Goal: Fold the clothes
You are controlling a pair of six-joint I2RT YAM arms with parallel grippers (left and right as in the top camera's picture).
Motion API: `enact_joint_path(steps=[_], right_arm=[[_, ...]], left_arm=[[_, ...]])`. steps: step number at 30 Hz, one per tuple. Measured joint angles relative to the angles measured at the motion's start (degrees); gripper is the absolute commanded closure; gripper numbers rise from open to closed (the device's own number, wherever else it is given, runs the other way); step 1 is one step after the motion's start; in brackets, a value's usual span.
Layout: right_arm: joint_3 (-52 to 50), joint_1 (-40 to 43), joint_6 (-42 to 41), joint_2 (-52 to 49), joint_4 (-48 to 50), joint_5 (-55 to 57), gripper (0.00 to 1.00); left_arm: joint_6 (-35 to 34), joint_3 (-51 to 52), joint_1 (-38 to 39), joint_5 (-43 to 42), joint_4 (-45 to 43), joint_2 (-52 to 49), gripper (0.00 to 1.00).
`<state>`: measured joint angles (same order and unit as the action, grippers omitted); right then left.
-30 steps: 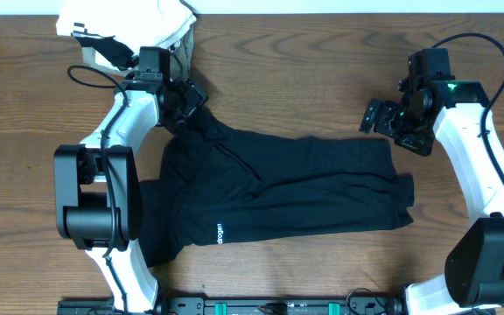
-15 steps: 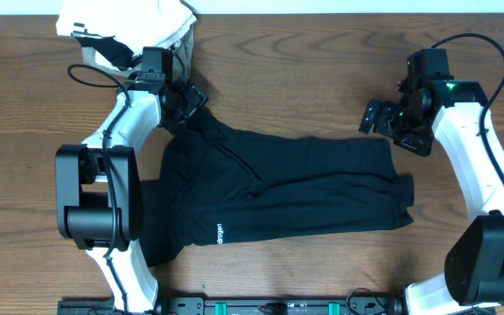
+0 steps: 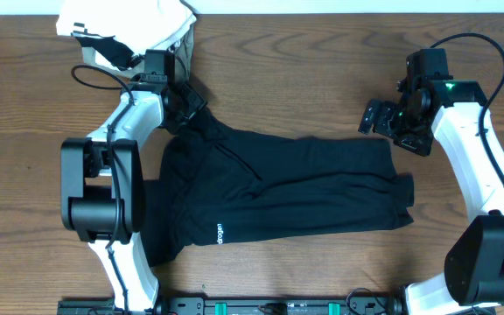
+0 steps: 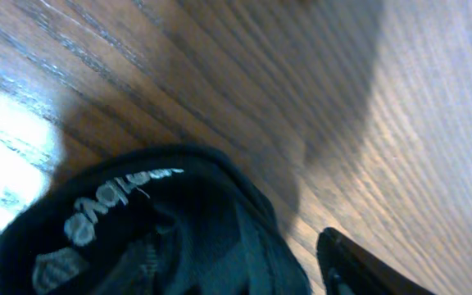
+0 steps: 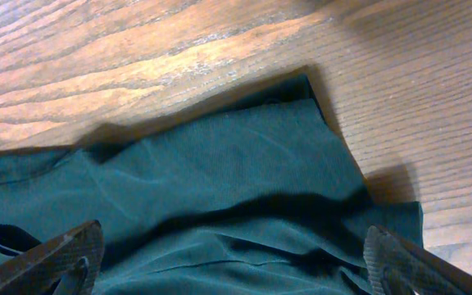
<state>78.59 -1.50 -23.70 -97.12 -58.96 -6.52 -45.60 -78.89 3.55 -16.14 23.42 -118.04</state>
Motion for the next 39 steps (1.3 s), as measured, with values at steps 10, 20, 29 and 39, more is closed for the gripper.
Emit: enact_joint_path(steps=[10, 20, 29, 39], right_arm=[[-1.66, -0.02, -1.42, 0.00, 5.44, 2.64, 0.01], [-1.90, 0.31, -1.44, -0.52, 11.08, 4.68, 0.02], [-1.95, 3.61, -1.40, -10.99, 11.91, 5.38, 0.04], [-2.29, 6.99, -1.36, -13.29, 11.89, 6.05, 0.04]], left_arm=[[-0.46, 0.00, 0.00, -0.04, -0.55, -0.26, 0.67], [0.37, 0.00, 0.00, 0.00, -0.50, -0.52, 0.90], [1.31, 0.00, 0.00, -0.02, 0.26, -0.59, 0.90], [2.38, 0.00, 0.00, 0.00, 0.39, -0.59, 0.91]])
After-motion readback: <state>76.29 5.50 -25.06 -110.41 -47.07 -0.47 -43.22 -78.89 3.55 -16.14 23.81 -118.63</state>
